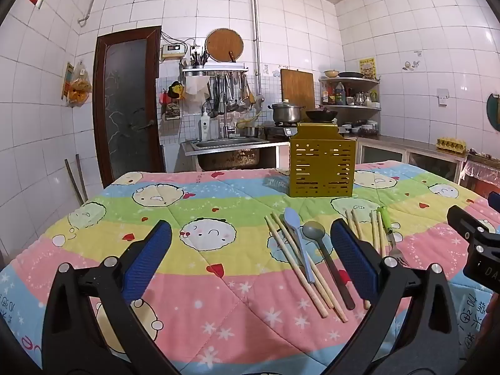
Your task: Organize utensils
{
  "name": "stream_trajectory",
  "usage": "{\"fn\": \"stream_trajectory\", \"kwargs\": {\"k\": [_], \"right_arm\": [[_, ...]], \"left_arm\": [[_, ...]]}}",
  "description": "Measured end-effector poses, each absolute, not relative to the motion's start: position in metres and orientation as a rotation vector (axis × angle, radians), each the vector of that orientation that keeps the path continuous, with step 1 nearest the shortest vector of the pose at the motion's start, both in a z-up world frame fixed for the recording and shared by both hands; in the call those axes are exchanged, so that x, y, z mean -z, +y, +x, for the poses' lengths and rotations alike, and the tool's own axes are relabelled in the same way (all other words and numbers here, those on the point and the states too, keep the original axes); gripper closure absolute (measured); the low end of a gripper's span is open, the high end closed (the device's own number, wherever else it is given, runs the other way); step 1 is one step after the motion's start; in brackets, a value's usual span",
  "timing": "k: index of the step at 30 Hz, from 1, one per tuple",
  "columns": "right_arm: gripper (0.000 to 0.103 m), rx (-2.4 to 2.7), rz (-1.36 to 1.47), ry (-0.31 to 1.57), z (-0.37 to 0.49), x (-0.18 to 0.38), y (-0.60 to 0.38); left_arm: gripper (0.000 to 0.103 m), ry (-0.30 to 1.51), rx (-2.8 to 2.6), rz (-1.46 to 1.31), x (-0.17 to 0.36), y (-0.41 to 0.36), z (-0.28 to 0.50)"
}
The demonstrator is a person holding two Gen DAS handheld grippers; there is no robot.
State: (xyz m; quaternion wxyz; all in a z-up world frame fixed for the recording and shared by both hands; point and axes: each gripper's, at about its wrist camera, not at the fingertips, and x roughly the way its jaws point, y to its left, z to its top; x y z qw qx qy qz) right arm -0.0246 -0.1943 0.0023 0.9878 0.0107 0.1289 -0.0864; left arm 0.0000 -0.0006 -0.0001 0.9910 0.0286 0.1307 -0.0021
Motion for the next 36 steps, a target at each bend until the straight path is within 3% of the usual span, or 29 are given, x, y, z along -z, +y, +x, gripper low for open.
{"fn": "stream_trajectory", "kwargs": {"k": [36], "right_arm": [[0.004, 0.175, 0.032, 0.253, -0.026, -0.0028, -0.1975]], "left_arm": [[0.005, 0.242, 0.004, 0.053, -0.0051, -0.0016, -0.0039]]}}
